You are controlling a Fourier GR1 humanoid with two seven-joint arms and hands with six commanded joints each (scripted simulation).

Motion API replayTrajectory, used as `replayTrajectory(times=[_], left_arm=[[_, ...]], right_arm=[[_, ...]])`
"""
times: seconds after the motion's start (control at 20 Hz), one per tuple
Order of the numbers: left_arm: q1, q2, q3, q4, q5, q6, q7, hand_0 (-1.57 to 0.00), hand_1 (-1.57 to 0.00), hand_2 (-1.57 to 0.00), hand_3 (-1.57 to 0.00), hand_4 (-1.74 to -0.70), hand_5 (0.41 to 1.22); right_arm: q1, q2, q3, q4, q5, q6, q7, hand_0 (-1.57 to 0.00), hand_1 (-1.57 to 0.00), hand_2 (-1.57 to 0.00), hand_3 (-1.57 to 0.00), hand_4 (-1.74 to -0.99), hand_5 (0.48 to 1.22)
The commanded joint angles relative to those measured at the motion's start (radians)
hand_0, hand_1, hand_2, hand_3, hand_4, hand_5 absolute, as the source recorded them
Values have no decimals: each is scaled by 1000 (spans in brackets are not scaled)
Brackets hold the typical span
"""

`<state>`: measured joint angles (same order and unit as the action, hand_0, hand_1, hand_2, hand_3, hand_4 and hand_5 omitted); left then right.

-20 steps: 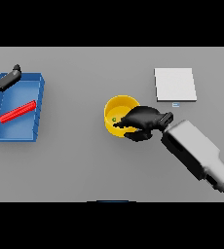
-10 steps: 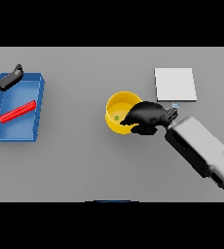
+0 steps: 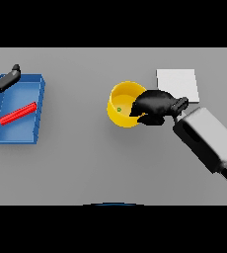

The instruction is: Pick up the red beaker and tilt it to pour out 1 green nut into yellow bowl. Pick up the yellow bowl and place it on the metallic measuring scale.

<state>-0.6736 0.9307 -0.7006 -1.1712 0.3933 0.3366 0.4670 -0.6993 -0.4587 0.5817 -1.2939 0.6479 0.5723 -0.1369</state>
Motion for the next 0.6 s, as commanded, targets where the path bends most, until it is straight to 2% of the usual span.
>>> replayTrajectory(times=[0.0, 0.1, 0.15, 0.25, 0.3, 0.45, 0.55], left_arm=[[-1, 4, -1, -6, -3, 3, 5, 1, 1, 1, 1, -799, 741], [-1, 3, -4, -5, -5, 4, 13, 1, 1, 1, 1, -795, 747], [-2, 7, 1, -1, -1, -3, 7, 1, 1, 1, 1, -794, 748], [-9, 12, 3, 3, 0, -13, 10, 1, 1, 1, 1, -790, 753], [-9, 15, 7, 6, 2, -14, 4, 1, 1, 1, 1, -788, 754], [-20, 11, 14, 15, 9, -25, 8, 1, 1, 1, 1, -803, 755], [-16, 6, 6, 19, 1, -16, 17, 1, 1, 1, 1, -802, 755]], right_arm=[[-11, 2, -4, 11, -6, 1, 4, -1564, -1555, -1561, -1319, -1723, 1218], [-38, -24, -25, 35, -11, -7, 0, -1566, -1561, -1565, -1269, -1723, 1219], [-46, -30, -31, 40, -7, -20, 11, -1471, -1535, -1566, -1279, -1723, 1220], [-57, -52, -42, 66, -1, -44, 7, -1506, -1548, -1568, -1324, -1723, 1220], [-69, -55, -50, 84, -2, -44, 37, -1519, -1552, -1568, -1341, -1724, 1220], [-89, -87, -62, 144, 4, -89, 7, -1544, -1561, -1570, -1417, -1726, 1221], [-116, -108, -67, 206, 19, -107, -6, -1554, -1565, -1570, -1380, -1725, 1221]])
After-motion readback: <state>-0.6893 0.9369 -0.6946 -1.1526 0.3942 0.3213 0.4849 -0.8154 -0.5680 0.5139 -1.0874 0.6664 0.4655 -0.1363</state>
